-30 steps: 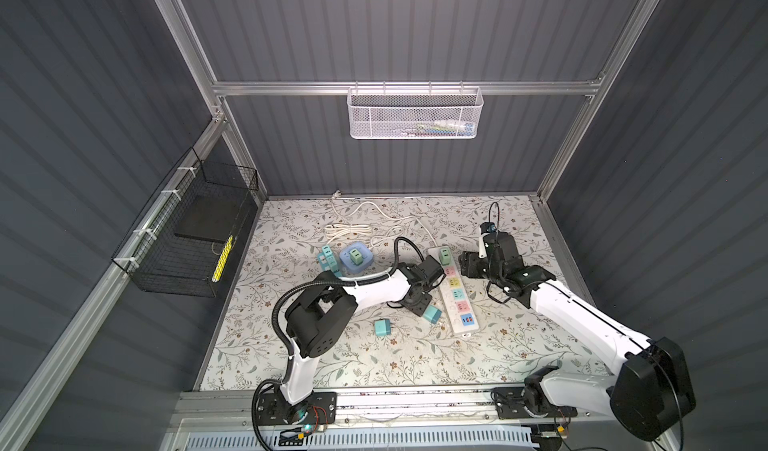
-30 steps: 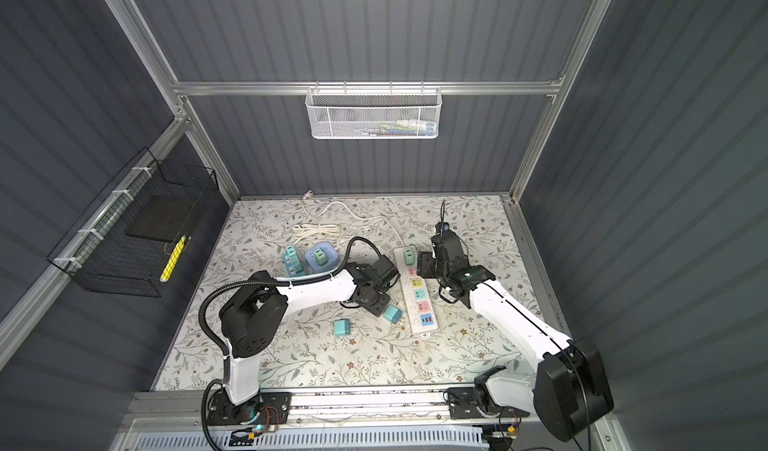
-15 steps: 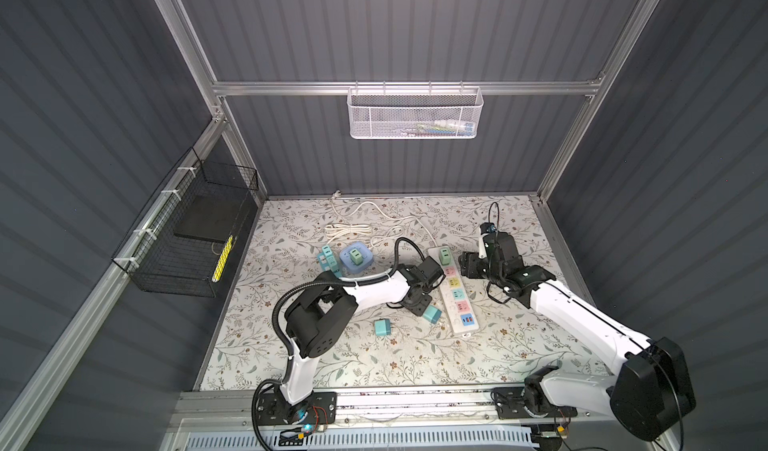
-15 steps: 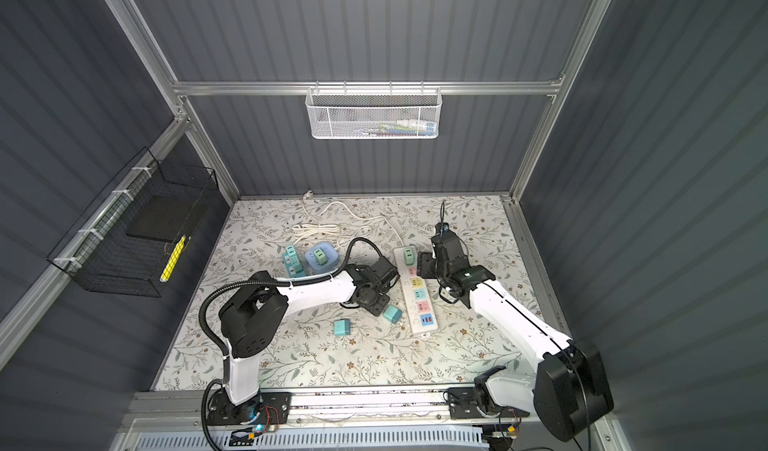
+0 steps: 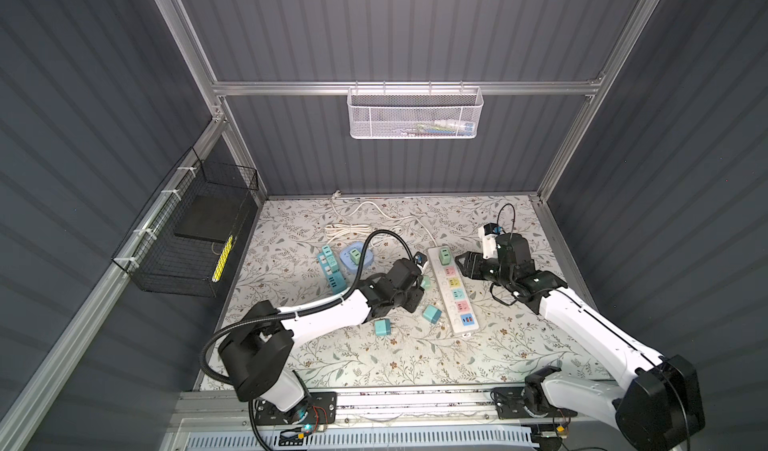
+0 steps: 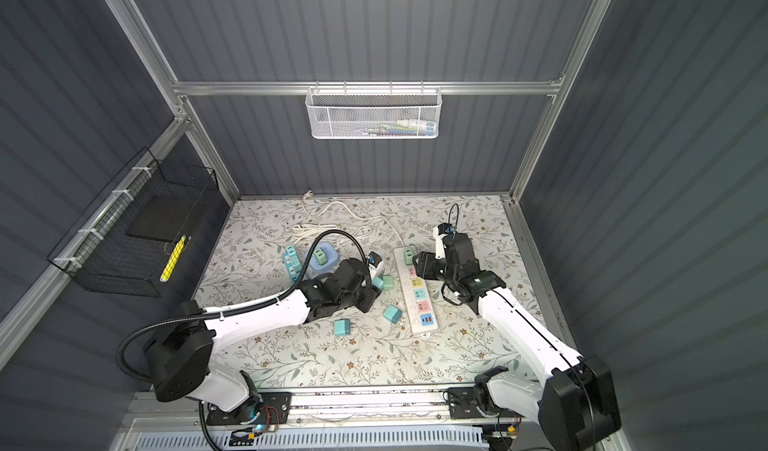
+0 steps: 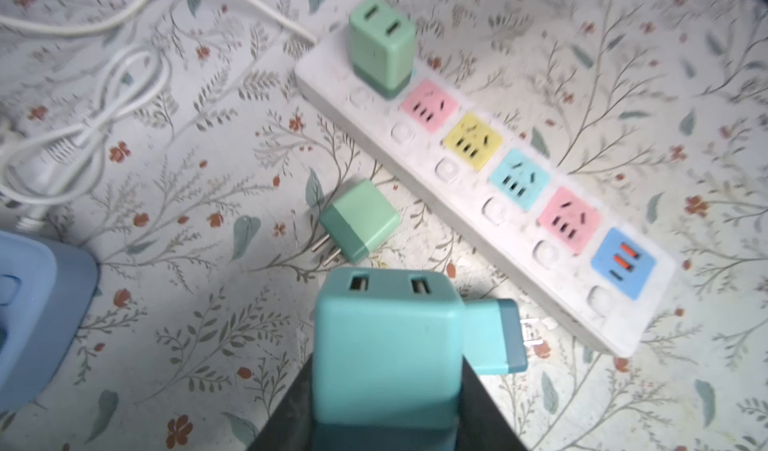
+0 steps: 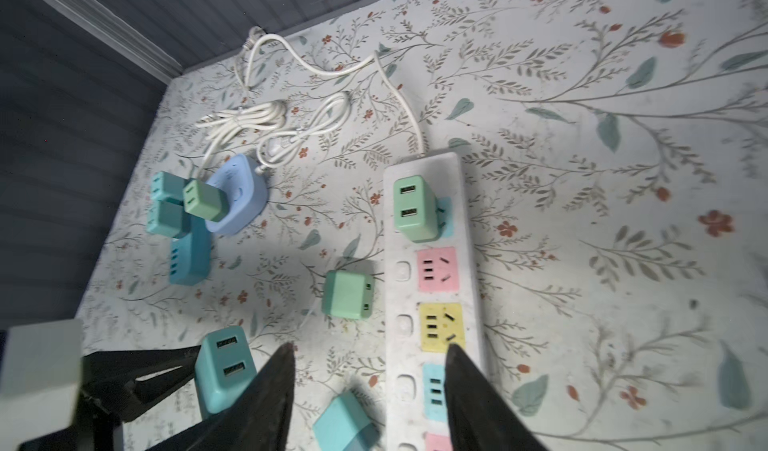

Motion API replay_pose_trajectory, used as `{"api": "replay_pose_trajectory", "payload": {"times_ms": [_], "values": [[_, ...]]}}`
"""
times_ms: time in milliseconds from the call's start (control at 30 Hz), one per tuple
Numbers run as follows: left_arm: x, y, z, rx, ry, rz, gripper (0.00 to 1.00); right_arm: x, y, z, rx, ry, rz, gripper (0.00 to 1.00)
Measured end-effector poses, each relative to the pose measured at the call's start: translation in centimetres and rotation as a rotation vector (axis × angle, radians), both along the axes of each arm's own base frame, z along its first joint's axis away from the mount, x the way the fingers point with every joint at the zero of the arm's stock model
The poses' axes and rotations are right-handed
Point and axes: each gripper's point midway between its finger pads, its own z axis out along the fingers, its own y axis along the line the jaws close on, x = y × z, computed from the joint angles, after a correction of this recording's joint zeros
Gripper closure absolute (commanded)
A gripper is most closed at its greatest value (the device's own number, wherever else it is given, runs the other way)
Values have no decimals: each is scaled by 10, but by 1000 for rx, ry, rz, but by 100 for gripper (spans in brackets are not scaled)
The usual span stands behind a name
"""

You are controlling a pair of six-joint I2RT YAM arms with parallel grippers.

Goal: Insert the plug
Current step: 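Lift the teal adapter with left gripper while right gripper reaches to meet it, then close right gripper on the teal adapter while left gripper opens and withdraws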

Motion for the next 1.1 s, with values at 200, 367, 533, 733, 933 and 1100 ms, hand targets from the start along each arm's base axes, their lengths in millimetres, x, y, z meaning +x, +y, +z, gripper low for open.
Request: {"api": "replay_pose_trajectory", "payload": {"times_ms": [200,367,533,733,933,1100], "values": [[1,-5,26,-95,-89,-28,70,-21,40,-6,188,63,180,47],[1,-9,30,-103,-113,-53,70,-22,60,0,276,66,264,46],[2,-10,33,-108,-128,-60,70,-22,75,1,324,81,323,47],[2,-10,32,-99,-132,-67,70,-28,94,-7,358,125,388,50],[3,-12,35,-100,-142,-73,69,-34,104,-9,380,145,432,61],[3,-13,34,-99,-141,-74,39,-34,105,-7,388,138,446,72]]}}
